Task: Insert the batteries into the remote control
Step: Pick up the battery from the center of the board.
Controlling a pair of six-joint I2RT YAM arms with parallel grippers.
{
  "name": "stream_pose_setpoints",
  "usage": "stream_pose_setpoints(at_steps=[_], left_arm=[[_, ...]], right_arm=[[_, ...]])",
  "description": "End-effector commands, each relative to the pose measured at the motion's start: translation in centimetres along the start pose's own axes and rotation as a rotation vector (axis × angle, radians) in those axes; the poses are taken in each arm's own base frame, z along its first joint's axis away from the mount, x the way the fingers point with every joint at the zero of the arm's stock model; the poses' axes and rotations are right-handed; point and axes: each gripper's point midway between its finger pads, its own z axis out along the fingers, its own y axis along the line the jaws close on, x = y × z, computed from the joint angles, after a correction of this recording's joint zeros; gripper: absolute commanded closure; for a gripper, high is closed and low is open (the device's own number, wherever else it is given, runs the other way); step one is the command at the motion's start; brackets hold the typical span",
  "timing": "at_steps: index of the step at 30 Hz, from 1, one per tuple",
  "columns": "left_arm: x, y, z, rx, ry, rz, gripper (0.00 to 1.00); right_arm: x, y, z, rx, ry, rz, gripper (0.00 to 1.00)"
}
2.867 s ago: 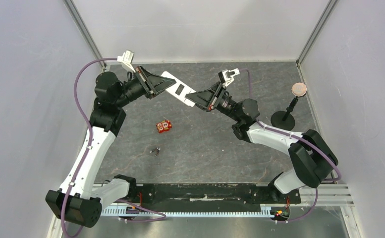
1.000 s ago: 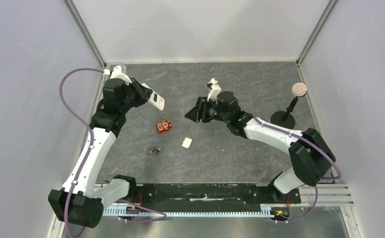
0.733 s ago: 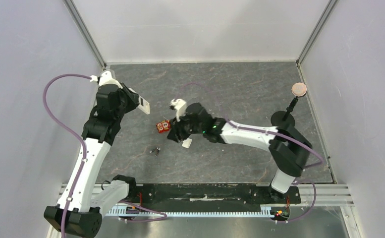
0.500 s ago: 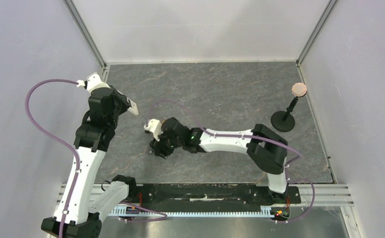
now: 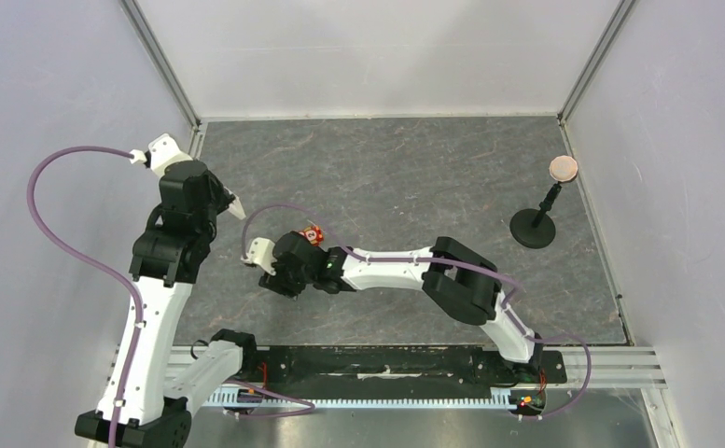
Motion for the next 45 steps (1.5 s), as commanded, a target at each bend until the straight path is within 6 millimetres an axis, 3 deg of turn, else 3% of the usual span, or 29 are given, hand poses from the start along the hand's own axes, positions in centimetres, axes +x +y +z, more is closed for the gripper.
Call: stream_pose_setpoints(at_steps=[1,6,13,27,34,39,45], left_arm=[[-2.3,-0.1,-0.2,-0.026,-0.047,0.018,0.98],[-2.4,-0.6,0.3,-0.022,-0.036,0.025,0.98],[-2.1,-1.6,0.7,0.018,-0.015,0.011,0.98],[-1.3,-2.5,0.7,0.062,0.017,-0.012,0.98],[-1.3,-2.8,0.6,0.080,0.020,-0.013,0.98],[-1.5,-2.8,0.4,0.086,0.019,-0.007,0.98],[-1.3,-3.0,0.4,0.097,0.026,-0.007,0.98]], right_arm=[[-1.1,-1.0,1.3,0.025,-0.005,-0.086,0.43],[-0.7,-0.6,1.7,-0.046,0.018,-0.096,0.43],[1.5,-1.7,2.2,-0.058,0.083,-0.101,0.44],[3.2,-2.5,2.5,-0.005,0.113,-0.077,0.60],[4.4,-1.4,2.3,-0.010,0.131,-0.176,0.48],[5.0,-1.1,2.5,0.015,0.158,-0.213,0.59],[5.3,-0.8,2.6,0.018,0.181,-0.163,0.82]])
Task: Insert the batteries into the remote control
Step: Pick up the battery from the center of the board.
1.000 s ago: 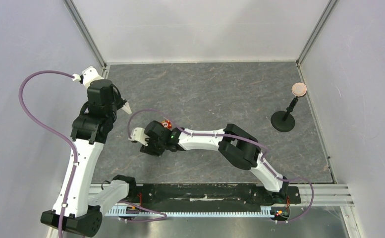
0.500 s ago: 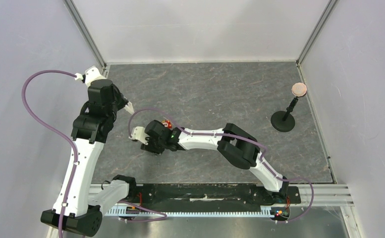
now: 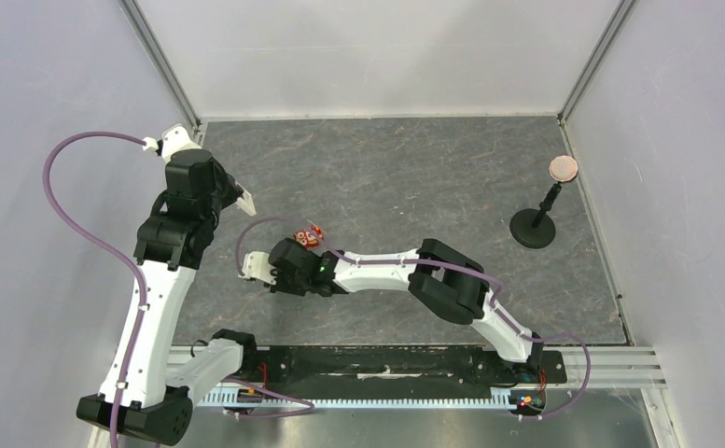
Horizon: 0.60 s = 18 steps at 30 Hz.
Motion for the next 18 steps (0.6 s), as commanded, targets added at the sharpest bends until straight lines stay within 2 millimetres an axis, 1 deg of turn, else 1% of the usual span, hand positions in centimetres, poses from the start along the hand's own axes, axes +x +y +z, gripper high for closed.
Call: stream_pose_setpoints(at_steps=[1,5,8,12,14,16,18], left_arm=[[-1.9,-0.9,-0.8,0.045,-0.054,-0.030,0.98],[-1.8,-1.0,-0.9,0.053,-0.049,-0.036,0.98],[-1.7,-1.2,-0.9,0.061,-0.045,-0.038,0.98],[-1.5,-1.3,-1.0,0.070,-0.041,-0.042,0.98],[-1.5,-1.3,-1.0,0.072,-0.039,-0.045,0.98],[-1.4,-1.4,-1.0,0.079,-0.036,-0.045,0.98],[-1.2,-1.6,-1.0,0.096,-0.032,-0.045,0.98]], right_arm=[[2.3,0.4,0.4,0.010,0.083,0.044,0.85],[0.9,-0.8,-0.1,0.029,0.059,0.116,0.86],[-0.5,-2.5,-1.0,0.056,0.011,0.178,0.86],[-2.6,-4.9,-3.0,0.088,-0.082,0.276,0.86],[-3.6,-6.1,-4.5,0.103,-0.133,0.342,0.85],[-3.7,-7.7,-5.9,0.123,-0.158,0.415,0.85],[-2.9,-8.9,-7.4,0.145,-0.160,0.479,0.84]])
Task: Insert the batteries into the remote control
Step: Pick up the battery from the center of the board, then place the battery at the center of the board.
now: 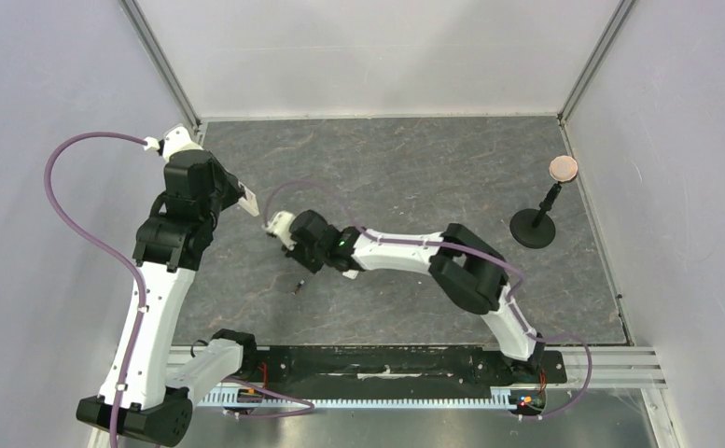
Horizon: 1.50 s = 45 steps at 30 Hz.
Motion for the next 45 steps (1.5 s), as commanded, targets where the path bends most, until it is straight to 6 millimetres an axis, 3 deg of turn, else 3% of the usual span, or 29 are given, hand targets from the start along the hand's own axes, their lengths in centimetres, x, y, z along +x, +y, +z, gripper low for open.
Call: stream_pose_setpoints(at_steps=[1,5,9,13,17,23,30,39,45], left_arm=[[-1.2,-1.5,-0.8,0.084,-0.041,-0.040,0.98],[-0.2,-4.6,-1.1,0.273,-0.006,-0.023,0.98],[1.3,-10.3,-3.1,0.624,0.079,-0.024,0.98],[1.6,-14.9,-6.4,0.975,0.104,-0.014,0.98],[1.5,-17.0,-8.4,1.169,0.108,0.014,0.98],[1.3,-18.0,-9.7,1.293,0.106,0.061,0.98],[1.6,-17.9,-9.6,1.299,0.099,0.053,0.98],[1.7,-17.6,-8.9,1.253,0.090,-0.001,0.98],[2.0,-17.3,-8.5,1.231,0.091,-0.019,0.98]], right_arm=[[-5.0,-3.7,-5.5,0.057,-0.167,0.192,0.84],[0.1,-7.9,-9.6,0.208,-0.092,0.347,0.84],[7.0,-11.8,-14.1,0.445,-0.003,0.493,0.84],[13.8,-13.4,-17.0,0.597,0.091,0.630,0.84],[17.5,-13.6,-17.8,0.639,0.158,0.693,0.84],[18.3,-13.9,-17.8,0.656,0.196,0.702,0.84],[19.6,-13.9,-17.0,0.637,0.251,0.720,0.82],[20.2,-13.6,-16.3,0.602,0.283,0.719,0.64],[20.7,-13.3,-16.1,0.583,0.318,0.712,0.64]])
